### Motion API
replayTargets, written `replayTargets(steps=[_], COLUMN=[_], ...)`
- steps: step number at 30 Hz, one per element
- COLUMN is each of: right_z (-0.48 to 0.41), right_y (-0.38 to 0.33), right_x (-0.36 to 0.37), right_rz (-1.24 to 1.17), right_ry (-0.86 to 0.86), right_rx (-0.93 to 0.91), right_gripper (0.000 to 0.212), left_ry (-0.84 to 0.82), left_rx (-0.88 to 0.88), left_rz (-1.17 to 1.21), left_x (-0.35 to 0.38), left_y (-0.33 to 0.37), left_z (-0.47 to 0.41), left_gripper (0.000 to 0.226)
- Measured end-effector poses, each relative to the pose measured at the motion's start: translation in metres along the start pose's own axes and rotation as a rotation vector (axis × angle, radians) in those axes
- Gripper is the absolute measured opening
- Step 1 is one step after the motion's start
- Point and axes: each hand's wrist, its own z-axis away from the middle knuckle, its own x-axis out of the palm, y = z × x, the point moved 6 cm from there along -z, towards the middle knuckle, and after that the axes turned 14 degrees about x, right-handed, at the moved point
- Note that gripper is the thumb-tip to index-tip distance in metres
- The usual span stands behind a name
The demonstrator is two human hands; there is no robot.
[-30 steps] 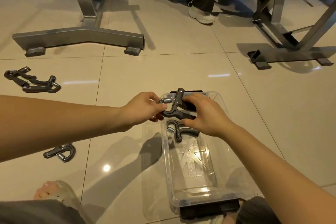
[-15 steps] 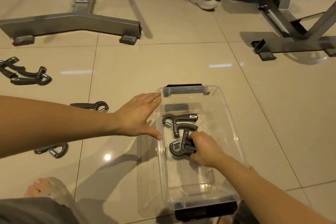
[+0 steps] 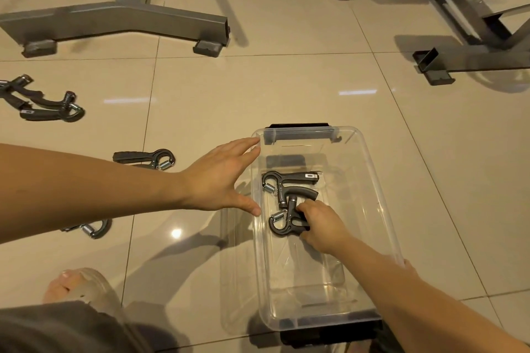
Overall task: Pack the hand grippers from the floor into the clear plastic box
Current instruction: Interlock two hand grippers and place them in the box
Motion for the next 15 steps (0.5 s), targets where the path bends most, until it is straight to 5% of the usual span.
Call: replayTargets(steps=[11, 15], right_z=[-0.004, 0.004], right_y=[-0.001, -0.015], right_x=[-0.002, -0.044], right_rz=[0.115, -0.089], right_ry=[-0.034, 0.093], right_rx=[0.016, 0.011], right_gripper=[0.044, 0.042], left_ry=[-0.031, -0.030], left_rx=[-0.007, -0.033], left_rz=[-0.016, -0.008], left_x=[0.003, -0.004], left_y=[-0.002, -0.001], left_z=[0.000, 0.003], left_gripper=[0.131, 0.128])
